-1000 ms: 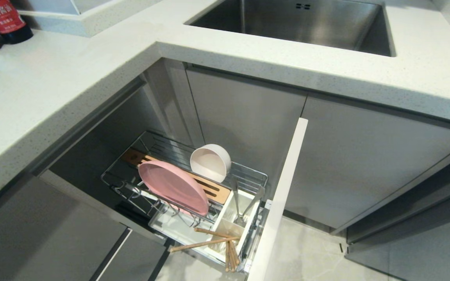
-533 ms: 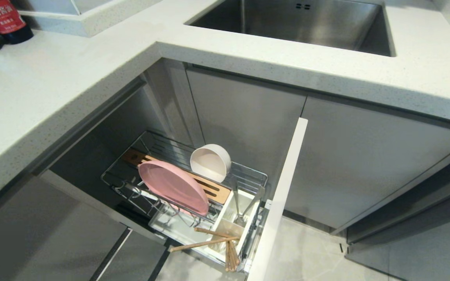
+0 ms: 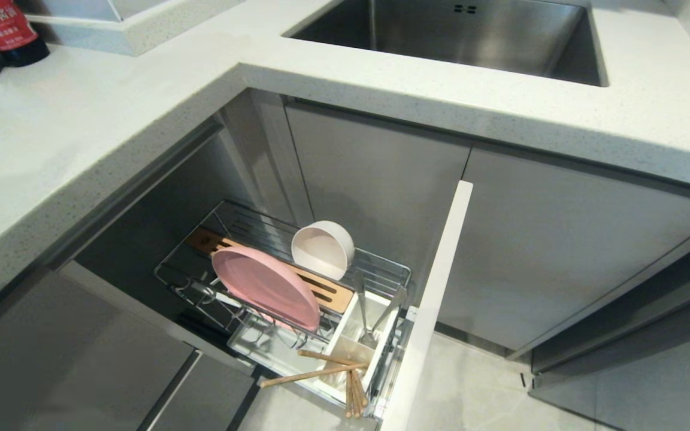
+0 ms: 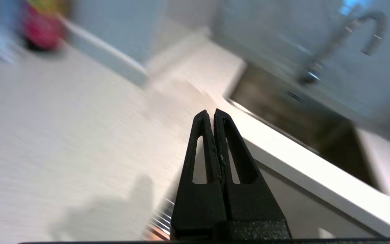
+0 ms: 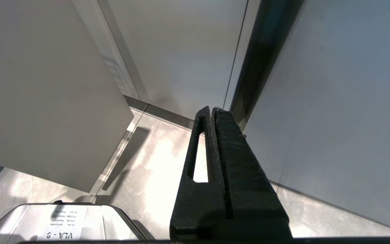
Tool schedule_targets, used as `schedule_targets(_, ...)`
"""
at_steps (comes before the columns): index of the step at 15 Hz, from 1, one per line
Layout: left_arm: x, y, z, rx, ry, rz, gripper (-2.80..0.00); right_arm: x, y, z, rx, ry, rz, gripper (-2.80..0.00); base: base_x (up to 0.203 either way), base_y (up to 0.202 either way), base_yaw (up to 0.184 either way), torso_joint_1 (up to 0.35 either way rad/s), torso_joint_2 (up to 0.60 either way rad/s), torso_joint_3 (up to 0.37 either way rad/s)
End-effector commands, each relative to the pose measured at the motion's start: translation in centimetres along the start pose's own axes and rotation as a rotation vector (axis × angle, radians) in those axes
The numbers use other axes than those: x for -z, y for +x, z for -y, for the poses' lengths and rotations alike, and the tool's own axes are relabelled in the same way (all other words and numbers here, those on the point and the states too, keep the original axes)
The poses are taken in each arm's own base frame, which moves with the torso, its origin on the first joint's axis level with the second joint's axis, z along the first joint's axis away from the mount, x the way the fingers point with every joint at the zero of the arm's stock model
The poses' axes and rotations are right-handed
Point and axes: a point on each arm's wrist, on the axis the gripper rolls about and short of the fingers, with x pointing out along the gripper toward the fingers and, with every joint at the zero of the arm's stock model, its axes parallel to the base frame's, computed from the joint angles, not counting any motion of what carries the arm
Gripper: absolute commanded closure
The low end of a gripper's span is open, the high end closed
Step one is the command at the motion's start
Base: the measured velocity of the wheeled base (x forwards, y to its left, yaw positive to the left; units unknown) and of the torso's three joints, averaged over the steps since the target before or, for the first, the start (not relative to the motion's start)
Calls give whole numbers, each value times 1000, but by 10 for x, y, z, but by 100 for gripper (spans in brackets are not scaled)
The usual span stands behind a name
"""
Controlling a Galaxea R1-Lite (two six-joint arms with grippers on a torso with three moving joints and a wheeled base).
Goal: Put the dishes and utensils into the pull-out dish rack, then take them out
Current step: Take the plate out of the cupboard
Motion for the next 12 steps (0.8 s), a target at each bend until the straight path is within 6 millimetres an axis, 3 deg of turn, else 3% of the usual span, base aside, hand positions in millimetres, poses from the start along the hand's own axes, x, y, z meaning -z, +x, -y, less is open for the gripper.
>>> schedule_targets(1,17,29,7,71,-85,-128,0,0,0,0,0,0,-2,0,0,0,0,0,0,0)
schedule_targets(5,45,38,27,247,-206,-379,0,0,0,0,0,0,-1,0,0,0,0,0,0,0)
schedule_targets(9,104,65,66,201,-244,-667,0,0,0,0,0,0,0,0,0,0,0,0,0,0)
schedule_targets(12,154,70,102,90,-151,-781,0,0,0,0,0,0,0,0,0,0,0,0,0,0)
